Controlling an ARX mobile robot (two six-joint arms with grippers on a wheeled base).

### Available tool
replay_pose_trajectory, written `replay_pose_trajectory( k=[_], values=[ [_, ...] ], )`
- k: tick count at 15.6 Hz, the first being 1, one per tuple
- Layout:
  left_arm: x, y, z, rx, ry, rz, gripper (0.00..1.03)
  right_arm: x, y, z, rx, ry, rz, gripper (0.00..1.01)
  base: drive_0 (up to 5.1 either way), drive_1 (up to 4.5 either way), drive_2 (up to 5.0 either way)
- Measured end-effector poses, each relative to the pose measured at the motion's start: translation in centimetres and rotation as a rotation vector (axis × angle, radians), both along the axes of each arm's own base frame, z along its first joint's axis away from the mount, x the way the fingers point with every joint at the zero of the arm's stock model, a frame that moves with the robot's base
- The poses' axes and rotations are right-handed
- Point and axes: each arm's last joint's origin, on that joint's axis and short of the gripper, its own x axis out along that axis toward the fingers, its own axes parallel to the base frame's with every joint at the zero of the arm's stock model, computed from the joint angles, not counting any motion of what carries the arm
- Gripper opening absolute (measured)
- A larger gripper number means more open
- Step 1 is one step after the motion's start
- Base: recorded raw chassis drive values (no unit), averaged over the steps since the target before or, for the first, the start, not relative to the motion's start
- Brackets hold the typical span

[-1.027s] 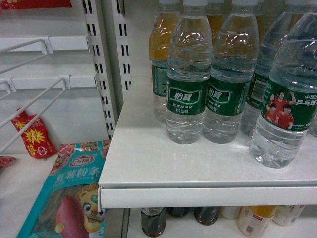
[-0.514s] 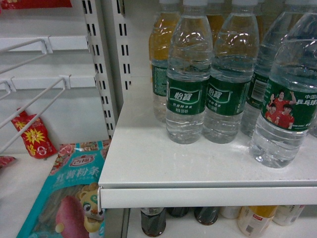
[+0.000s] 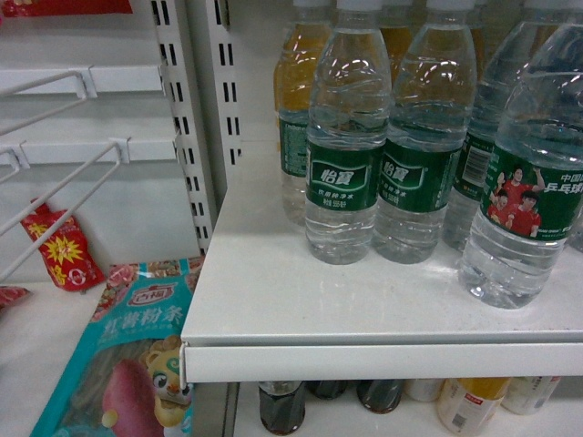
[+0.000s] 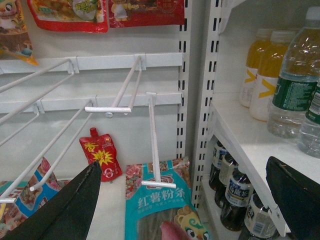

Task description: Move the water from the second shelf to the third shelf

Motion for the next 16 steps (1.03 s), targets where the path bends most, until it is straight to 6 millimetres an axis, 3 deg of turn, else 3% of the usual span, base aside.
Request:
replay_pose_trajectory(
  k=[16],
  values=[
    [0.00, 0.00, 0.00, 0.000, 0.000, 0.000, 0.98, 0.00, 0.00, 0.00, -0.003, 0.000, 0.001, 0.98, 0.0, 0.00, 0.0]
  ],
)
